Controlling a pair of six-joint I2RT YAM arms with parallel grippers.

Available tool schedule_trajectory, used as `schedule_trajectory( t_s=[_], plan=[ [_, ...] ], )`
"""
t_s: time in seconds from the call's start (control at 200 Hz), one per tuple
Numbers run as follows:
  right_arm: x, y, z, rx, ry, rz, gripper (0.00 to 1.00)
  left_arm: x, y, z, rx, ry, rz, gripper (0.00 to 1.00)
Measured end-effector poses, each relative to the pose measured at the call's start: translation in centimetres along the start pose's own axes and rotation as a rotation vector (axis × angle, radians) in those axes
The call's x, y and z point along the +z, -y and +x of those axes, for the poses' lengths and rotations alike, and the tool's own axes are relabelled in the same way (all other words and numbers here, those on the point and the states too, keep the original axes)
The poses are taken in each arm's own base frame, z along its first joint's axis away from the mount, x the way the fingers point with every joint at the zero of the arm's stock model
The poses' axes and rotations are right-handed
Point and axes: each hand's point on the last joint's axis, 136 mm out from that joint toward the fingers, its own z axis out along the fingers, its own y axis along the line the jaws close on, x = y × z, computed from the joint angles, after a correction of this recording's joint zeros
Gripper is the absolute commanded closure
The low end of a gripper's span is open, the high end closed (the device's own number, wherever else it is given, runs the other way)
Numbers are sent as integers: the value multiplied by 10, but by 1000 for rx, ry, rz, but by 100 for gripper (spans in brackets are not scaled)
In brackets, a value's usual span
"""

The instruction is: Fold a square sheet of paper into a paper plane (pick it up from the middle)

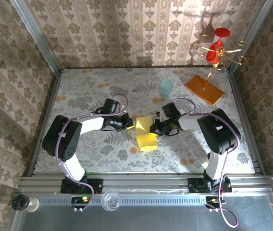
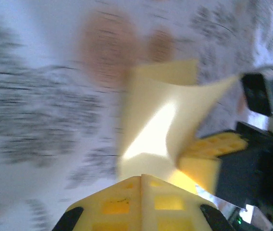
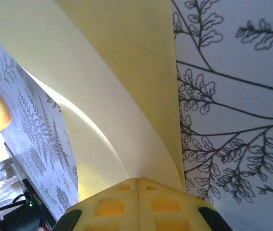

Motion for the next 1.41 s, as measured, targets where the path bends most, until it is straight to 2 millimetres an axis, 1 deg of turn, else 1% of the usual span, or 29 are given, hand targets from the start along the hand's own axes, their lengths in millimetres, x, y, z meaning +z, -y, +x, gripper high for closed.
schedule_trajectory(
  t_s=[0.055,0.1,0.15,0.19,0.26,0.34,0.46,0.535,0.635,0.825,0.9,0.945,1.0,1.08,1.12,1.19,1.26,1.32,1.405],
  plan=[
    [0,0,0,0,-1,0,94,7,18,5,35,-13,25,100],
    [0,0,0,0,-1,0,94,12,28,9,51,-25,41,100],
    [0,0,0,1,-1,0,94,19,34,10,58,-34,52,100],
    [0,0,0,1,-1,0,94,25,36,10,58,-42,56,100],
    [0,0,0,1,-2,-1,93,36,29,10,41,-57,44,100],
    [0,0,0,2,-3,-2,94,45,15,12,10,-78,18,100],
    [0,0,0,2,-3,-2,93,52,-2,13,-28,-96,-7,100],
    [1,0,0,1,-2,-3,93,49,-6,8,-41,-93,2,100],
    [1,0,0,1,-2,-3,93,40,-16,-6,-61,-64,0,100],
    [1,0,0,0,-1,-4,93,12,-46,-40,-107,17,-13,100],
    [1,0,0,0,-1,-4,94,2,-55,-47,-121,48,-31,100],
    [1,0,0,0,-1,-4,94,-4,-57,-50,-126,63,-43,100],
    [1,0,0,-1,-1,-4,94,-9,-52,-52,-116,76,-46,100],
    [1,0,0,0,-1,-4,93,-10,-29,-48,-66,76,-27,100],
    [1,1,0,0,-1,-4,93,-6,-14,-45,-30,69,-12,100],
    [1,0,0,-2,1,-6,93,7,11,-35,21,42,17,100],
    [1,0,-1,-1,1,-8,93,20,29,-23,52,7,40,100],
    [1,0,-1,-2,1,-9,93,31,35,-16,64,-20,48,100],
    [1,0,-1,-1,1,-9,93,43,31,-14,51,-43,36,100]
  ],
)
